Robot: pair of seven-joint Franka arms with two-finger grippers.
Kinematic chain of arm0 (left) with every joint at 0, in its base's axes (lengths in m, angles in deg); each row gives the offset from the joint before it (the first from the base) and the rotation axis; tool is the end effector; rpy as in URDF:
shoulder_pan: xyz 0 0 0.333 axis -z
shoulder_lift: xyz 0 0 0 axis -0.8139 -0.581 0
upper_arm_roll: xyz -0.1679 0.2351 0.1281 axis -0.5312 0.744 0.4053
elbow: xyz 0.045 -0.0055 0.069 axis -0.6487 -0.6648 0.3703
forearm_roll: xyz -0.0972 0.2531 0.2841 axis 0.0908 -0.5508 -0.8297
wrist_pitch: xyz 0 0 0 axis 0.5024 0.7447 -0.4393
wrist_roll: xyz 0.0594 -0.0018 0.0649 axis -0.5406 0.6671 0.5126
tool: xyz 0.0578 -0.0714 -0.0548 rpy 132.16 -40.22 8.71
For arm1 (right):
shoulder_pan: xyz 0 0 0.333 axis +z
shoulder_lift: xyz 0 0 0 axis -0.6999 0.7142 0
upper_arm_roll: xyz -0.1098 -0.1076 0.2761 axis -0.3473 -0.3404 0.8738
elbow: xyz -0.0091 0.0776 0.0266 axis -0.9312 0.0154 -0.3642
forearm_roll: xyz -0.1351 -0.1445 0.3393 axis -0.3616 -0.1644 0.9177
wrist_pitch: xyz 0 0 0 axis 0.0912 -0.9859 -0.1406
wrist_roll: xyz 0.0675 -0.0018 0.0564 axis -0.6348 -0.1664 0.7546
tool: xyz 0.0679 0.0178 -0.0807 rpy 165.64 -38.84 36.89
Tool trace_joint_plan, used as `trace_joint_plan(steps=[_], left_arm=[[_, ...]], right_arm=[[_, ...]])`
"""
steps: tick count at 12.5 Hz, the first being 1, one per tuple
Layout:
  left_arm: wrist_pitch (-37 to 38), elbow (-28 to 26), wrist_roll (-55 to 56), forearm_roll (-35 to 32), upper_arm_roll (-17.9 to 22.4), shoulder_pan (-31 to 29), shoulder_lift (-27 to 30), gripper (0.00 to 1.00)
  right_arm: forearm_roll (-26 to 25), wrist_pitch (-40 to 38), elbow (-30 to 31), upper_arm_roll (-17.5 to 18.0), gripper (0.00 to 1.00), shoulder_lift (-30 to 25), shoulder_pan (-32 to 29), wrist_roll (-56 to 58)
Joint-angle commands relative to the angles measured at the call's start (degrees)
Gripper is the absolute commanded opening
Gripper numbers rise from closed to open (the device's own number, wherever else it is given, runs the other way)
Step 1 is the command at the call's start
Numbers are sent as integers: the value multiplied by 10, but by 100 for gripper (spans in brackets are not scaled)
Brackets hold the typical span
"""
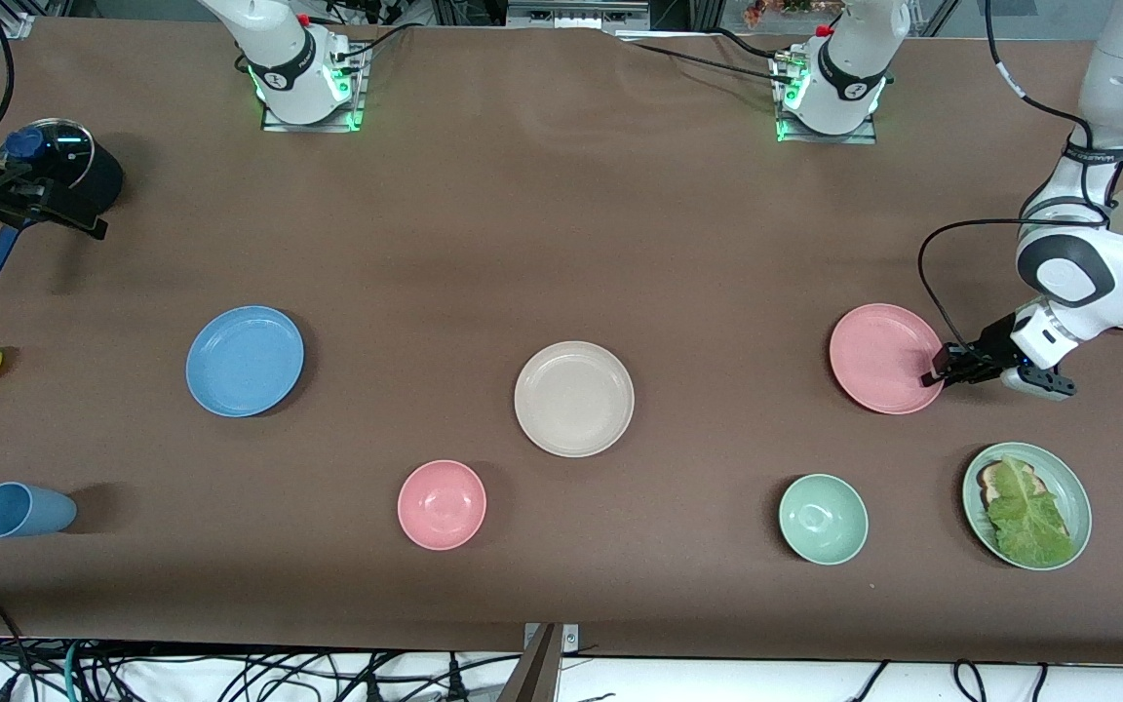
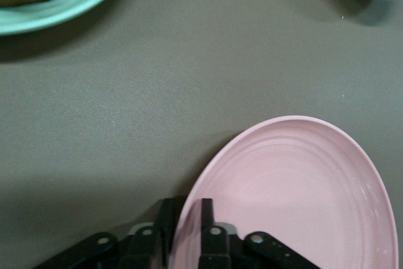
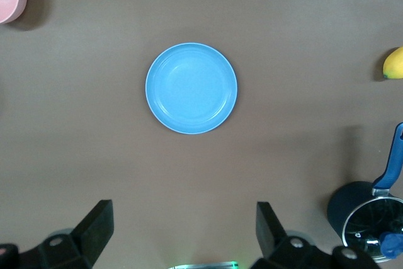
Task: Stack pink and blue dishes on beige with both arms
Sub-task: 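Close the left gripper on the pink plate rim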
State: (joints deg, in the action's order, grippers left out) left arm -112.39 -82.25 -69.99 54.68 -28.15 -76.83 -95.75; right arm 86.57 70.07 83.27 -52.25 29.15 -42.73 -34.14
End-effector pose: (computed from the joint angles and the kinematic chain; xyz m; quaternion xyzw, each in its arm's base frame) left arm 0.5418 0.1842 0.1643 0.9740 -0.0254 0.1090 0.1970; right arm 0.5485 -0.0210 0.5913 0.9972 -0.0584 -0.0468 0.0066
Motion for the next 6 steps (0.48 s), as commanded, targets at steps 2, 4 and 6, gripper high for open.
trace_joint_plan(steps=[2, 4, 6], left_arm=[[2, 2, -45, 20, 0, -1, 2, 0], [3, 2, -44, 20, 0, -1, 4, 0], [21, 2, -35, 21, 3, -1, 12, 0]], right_arm=[[6, -4, 0, -3, 100, -4, 2, -3], [6, -4, 0, -2, 100, -4, 2, -3], [6, -4, 0, -2, 100, -4, 2, -3]])
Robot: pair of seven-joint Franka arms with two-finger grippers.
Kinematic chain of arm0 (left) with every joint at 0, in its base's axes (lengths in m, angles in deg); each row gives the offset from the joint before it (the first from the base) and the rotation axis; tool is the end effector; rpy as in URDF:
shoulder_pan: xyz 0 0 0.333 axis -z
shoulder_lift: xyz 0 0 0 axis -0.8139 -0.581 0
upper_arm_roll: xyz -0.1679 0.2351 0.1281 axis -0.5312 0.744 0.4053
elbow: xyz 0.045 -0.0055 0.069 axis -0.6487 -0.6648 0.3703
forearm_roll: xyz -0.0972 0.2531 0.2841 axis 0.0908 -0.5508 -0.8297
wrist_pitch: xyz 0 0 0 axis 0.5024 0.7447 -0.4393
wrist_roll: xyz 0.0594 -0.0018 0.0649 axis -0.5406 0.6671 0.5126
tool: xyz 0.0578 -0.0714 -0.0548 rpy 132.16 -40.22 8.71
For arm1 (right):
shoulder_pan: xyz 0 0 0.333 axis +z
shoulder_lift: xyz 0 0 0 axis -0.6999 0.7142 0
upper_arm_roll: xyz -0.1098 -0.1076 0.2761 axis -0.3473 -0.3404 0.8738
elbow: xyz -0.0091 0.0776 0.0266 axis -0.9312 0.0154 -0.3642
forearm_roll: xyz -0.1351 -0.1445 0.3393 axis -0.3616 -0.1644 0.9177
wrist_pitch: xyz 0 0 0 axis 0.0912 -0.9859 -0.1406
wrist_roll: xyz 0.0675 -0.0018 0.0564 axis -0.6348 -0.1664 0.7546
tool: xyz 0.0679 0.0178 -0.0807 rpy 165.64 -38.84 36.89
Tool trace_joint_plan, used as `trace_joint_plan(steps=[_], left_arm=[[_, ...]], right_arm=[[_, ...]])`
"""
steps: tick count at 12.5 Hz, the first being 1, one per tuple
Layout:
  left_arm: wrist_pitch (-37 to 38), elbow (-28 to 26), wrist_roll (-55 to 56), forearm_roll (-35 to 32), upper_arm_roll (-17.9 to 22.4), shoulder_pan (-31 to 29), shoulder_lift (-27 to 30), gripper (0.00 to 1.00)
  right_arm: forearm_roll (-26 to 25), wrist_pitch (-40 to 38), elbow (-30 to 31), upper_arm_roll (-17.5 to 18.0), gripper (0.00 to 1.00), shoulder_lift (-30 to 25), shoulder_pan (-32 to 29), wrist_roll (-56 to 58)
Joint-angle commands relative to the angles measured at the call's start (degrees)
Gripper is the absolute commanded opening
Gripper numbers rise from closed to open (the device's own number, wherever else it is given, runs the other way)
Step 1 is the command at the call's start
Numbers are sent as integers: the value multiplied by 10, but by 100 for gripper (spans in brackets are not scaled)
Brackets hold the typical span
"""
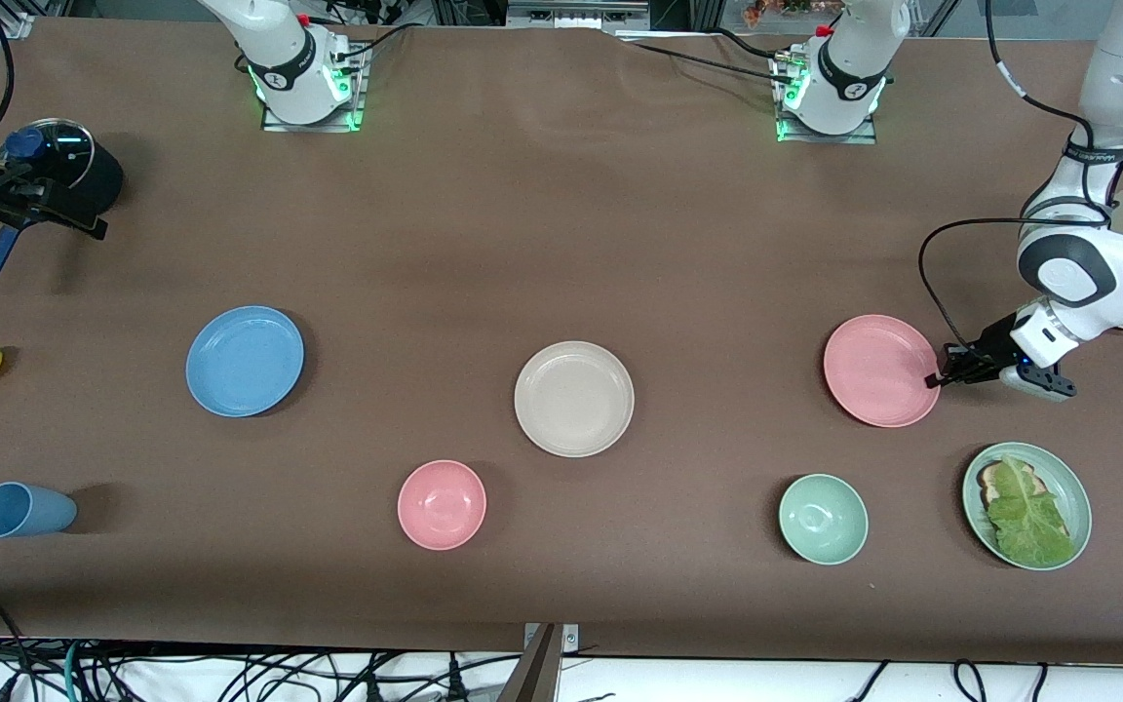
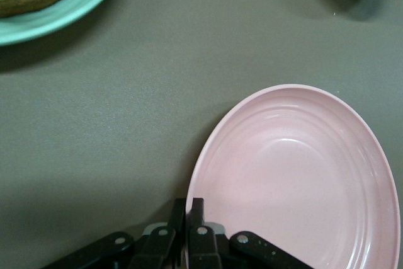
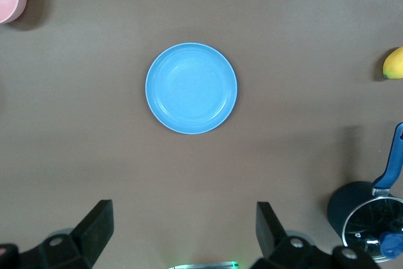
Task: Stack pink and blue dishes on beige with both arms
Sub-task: 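Close the left gripper on the pink plate rim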
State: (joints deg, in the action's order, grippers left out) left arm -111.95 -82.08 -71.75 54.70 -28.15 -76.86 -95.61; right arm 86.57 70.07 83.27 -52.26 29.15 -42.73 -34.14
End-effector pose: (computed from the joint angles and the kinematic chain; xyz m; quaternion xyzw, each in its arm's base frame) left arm 0.5429 0.1842 0.1663 0.9729 -0.0412 0.1126 0.1975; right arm 0.5485 -0.0211 0.5913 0.9972 -0.0585 -0.0468 0.0066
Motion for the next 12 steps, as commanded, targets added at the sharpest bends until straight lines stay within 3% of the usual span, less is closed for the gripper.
trace_joint_plan(steps=[1, 4, 10, 12], left_arm=[[23, 0, -4, 21, 3, 1, 21, 0], [61, -7, 61, 12, 7, 26, 69, 0], [93, -10, 180, -17, 7, 71, 104, 0], [92, -1, 254, -84, 3, 100, 110, 0]], right_arm=[[6, -4, 0, -3, 100, -4, 2, -3], [6, -4, 0, -3, 100, -4, 2, -3], [6, -4, 0, -3, 100, -4, 2, -3], [6, -5, 0, -3, 100, -4, 2, -3]])
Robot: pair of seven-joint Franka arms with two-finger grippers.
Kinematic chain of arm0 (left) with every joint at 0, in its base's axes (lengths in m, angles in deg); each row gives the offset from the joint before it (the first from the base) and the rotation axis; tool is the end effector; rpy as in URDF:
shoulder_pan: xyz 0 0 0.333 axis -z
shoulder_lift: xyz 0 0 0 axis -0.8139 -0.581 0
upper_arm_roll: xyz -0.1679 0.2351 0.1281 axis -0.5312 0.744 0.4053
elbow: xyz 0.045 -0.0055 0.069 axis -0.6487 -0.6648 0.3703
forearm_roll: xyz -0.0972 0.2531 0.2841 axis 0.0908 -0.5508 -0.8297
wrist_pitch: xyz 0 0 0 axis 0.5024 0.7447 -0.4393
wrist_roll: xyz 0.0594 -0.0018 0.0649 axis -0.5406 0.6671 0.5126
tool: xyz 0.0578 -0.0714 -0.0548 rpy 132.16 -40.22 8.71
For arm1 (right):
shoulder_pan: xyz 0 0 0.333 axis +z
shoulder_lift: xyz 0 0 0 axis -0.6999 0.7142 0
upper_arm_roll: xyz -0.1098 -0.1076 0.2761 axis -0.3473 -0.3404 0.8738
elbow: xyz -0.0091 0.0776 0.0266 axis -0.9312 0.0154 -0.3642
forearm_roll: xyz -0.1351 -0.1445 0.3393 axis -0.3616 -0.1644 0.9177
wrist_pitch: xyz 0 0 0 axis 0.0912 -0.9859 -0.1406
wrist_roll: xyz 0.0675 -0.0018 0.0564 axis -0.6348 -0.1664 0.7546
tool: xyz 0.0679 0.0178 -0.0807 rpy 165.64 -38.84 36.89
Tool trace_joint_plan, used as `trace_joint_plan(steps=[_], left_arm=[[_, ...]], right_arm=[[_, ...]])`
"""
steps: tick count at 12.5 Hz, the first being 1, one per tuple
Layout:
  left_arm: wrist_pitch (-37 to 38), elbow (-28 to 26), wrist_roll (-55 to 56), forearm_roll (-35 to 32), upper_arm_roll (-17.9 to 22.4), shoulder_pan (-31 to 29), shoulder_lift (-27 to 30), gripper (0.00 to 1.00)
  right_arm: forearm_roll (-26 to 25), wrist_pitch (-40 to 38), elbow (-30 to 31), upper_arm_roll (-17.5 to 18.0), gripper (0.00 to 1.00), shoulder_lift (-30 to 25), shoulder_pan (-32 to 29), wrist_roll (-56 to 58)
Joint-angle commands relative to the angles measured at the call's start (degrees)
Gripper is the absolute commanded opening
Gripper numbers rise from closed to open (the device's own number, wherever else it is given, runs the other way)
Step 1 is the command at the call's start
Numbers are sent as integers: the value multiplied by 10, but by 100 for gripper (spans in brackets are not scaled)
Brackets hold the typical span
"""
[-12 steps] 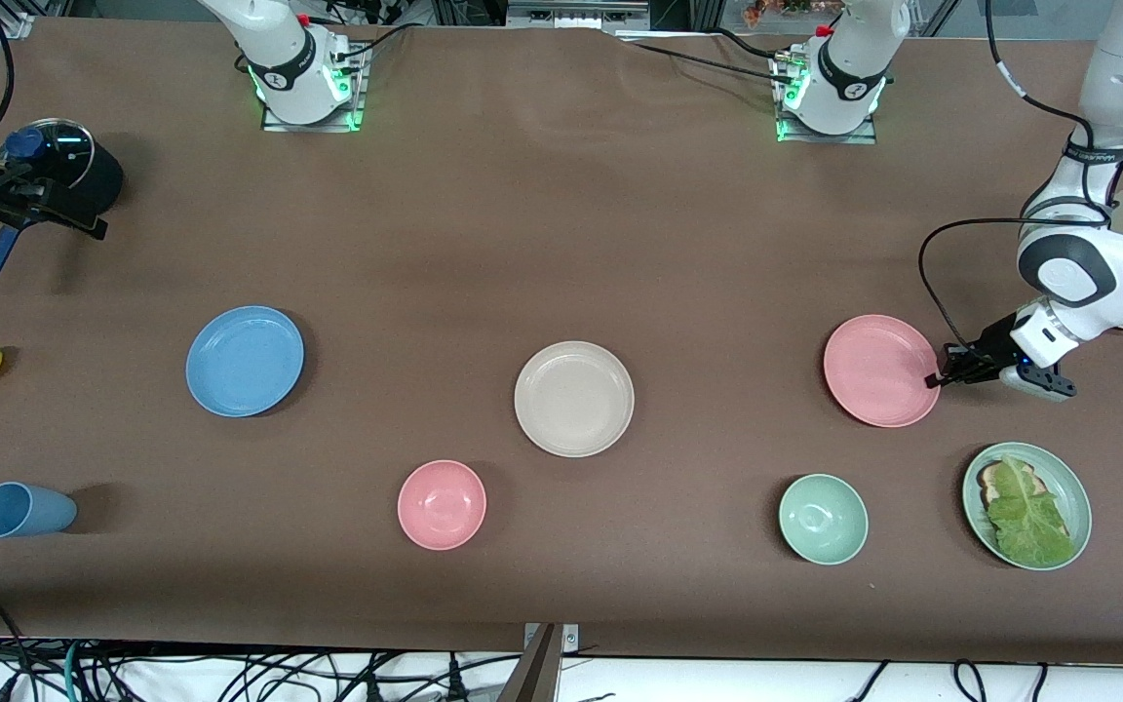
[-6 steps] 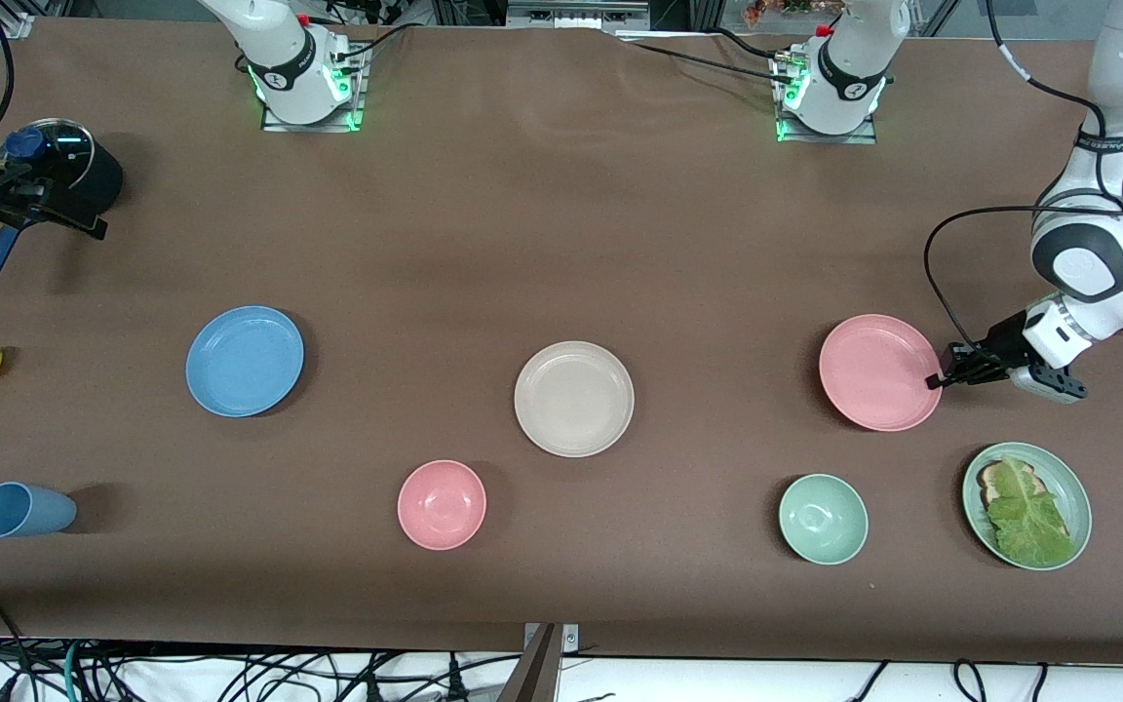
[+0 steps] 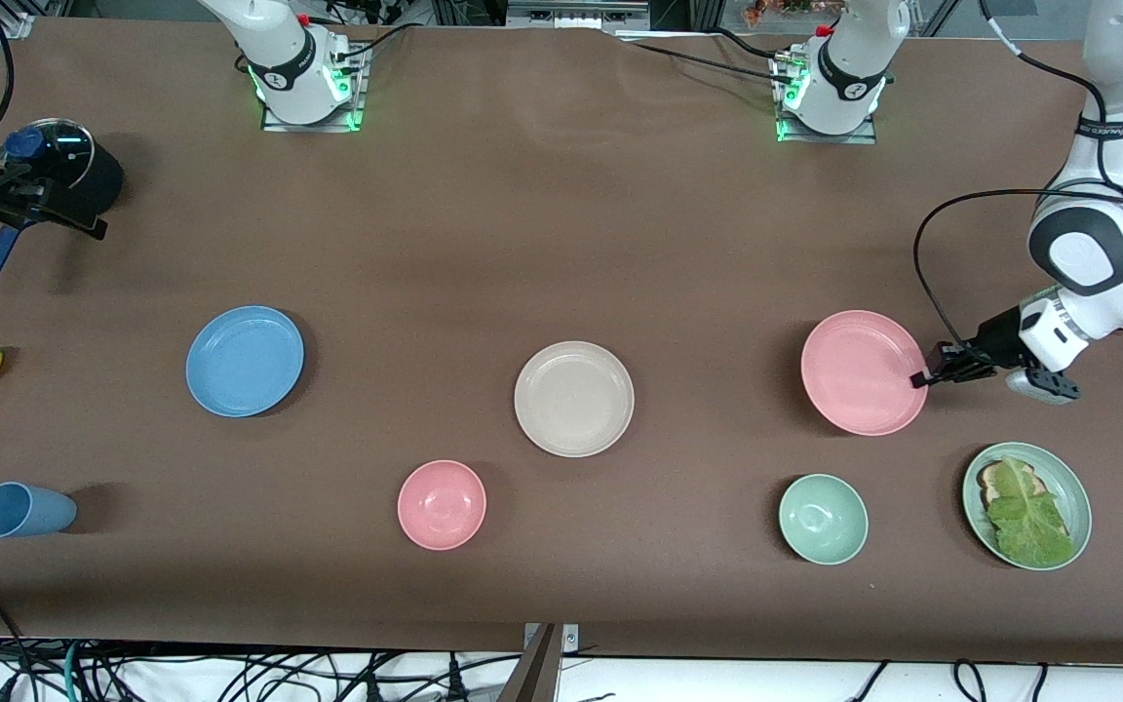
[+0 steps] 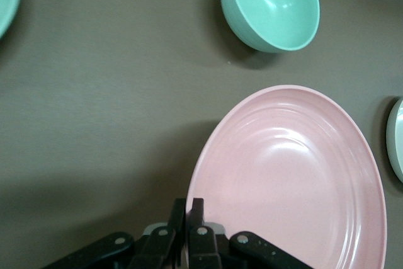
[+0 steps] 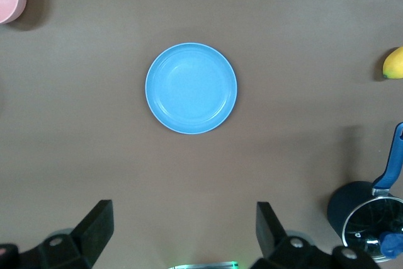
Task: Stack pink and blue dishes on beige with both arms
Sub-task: 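Close the left gripper on the pink plate rim, then carry the pink plate with the left gripper onto the beige plate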
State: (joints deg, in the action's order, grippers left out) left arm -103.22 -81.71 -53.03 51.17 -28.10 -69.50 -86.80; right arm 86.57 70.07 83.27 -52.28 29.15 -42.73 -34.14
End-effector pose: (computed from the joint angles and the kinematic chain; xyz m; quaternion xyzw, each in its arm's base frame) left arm 0.5733 0.1025 0.2489 0.9686 -0.0049 0.0798 0.2356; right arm 0.5485 -0.0213 0.5913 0.9972 -0.0587 -0.0468 0.0066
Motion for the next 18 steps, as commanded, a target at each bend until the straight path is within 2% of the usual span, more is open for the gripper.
trace_joint_plan(steps=[1, 3, 6, 11, 18], left_arm=[[4, 4, 130, -85, -3, 47, 29, 0], [4, 15, 232, -139, -32, 61, 33, 0], [-2, 27, 318, -146, -77, 67, 31, 0], [-54, 28, 380, -150, -80, 128, 20, 0], [-171, 27, 451, -150, -81, 234, -22, 0]], right_arm=[[6, -5, 0, -2, 100, -4, 2, -3], [6, -5, 0, -2, 100, -4, 2, -3], [6, -5, 0, -2, 100, -4, 2, -3], [6, -5, 0, -2, 100, -4, 2, -3], [6, -6, 0, -2, 100, -4, 2, -3]])
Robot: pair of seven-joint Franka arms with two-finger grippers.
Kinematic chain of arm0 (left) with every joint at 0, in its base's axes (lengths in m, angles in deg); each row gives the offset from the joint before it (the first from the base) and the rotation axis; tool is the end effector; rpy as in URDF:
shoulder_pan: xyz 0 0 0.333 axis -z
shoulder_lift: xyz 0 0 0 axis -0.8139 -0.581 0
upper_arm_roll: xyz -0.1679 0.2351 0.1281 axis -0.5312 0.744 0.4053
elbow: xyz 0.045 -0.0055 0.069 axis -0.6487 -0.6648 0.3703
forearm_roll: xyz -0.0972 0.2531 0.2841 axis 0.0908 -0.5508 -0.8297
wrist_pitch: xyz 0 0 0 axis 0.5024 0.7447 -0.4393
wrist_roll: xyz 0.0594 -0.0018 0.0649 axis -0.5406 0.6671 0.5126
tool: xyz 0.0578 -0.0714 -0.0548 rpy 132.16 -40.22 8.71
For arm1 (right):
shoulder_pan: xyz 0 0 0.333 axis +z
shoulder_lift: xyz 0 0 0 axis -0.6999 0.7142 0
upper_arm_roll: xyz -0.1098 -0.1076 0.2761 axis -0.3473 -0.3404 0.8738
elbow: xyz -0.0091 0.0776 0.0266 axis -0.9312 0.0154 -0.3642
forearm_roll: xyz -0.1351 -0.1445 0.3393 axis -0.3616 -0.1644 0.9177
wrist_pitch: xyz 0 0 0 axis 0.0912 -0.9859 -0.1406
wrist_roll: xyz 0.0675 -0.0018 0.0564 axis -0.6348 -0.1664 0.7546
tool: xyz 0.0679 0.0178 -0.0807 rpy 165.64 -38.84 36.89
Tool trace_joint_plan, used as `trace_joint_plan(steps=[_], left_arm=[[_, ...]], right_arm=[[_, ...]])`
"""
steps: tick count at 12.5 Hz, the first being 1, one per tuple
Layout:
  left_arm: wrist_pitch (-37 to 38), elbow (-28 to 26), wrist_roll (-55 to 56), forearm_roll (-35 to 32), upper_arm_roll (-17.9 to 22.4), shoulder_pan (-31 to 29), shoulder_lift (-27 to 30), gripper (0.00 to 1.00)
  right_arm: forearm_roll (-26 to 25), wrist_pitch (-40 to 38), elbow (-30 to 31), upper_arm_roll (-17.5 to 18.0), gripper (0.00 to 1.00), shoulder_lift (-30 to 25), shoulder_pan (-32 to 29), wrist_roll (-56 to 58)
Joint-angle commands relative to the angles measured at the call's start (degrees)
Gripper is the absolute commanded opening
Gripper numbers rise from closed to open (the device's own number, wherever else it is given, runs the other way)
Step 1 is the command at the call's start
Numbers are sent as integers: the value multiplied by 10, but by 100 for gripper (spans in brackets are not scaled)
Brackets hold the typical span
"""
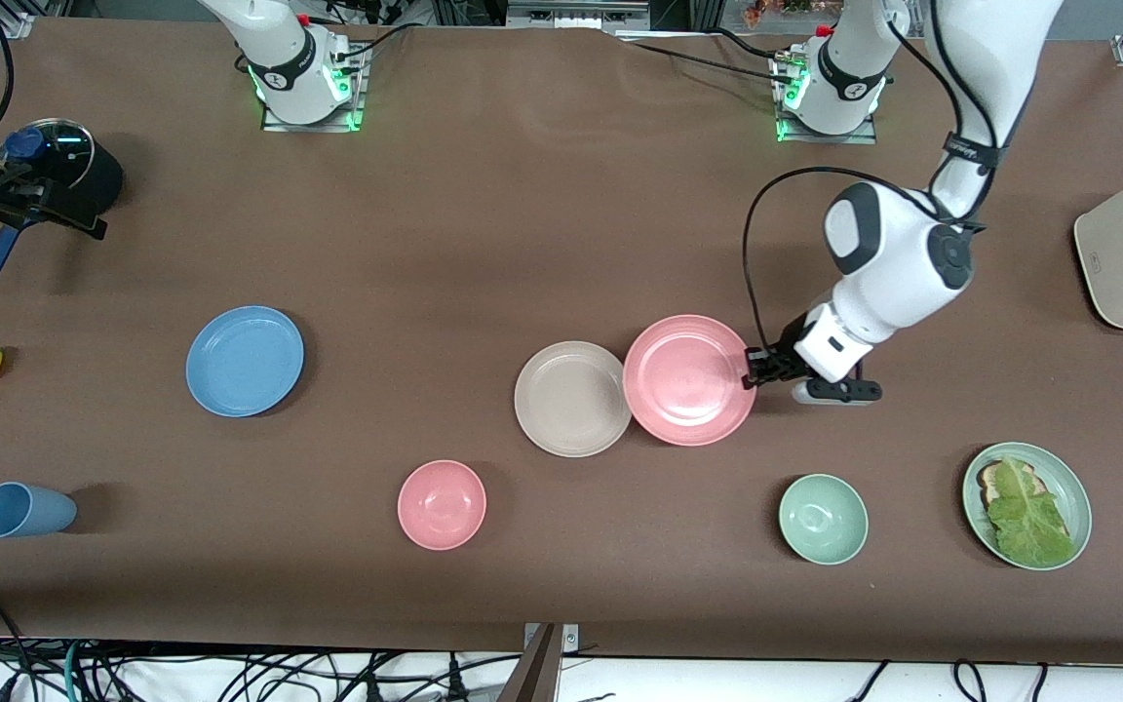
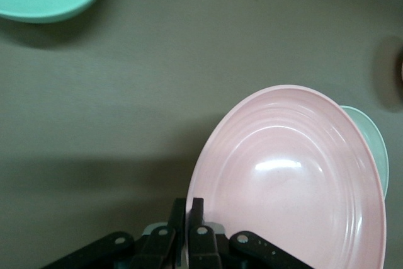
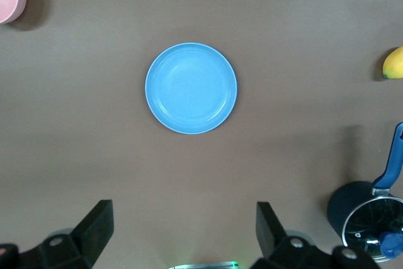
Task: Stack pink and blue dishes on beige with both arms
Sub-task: 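Carry the pink plate with the left gripper onto the beige plate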
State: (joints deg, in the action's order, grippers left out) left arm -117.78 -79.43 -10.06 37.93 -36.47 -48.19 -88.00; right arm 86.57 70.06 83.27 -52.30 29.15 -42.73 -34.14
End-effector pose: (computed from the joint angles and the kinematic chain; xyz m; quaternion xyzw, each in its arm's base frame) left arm 0.5879 -0.1841 0.2768 0.9782 0.0489 0.0654 0.1909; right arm 0.5485 -0.0215 0.5913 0.9971 -0.0588 -0.0469 0.0066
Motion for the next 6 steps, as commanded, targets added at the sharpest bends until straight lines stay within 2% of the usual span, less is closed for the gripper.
trace_joint_plan(steps=[1, 6], left_arm=[[-42, 5, 28, -17, 3, 33, -19, 0], [-120, 21, 35, -10, 4, 86, -68, 0]], right_arm=[[6, -6, 0, -2, 100, -4, 2, -3], [6, -6, 0, -2, 100, -4, 2, -3]])
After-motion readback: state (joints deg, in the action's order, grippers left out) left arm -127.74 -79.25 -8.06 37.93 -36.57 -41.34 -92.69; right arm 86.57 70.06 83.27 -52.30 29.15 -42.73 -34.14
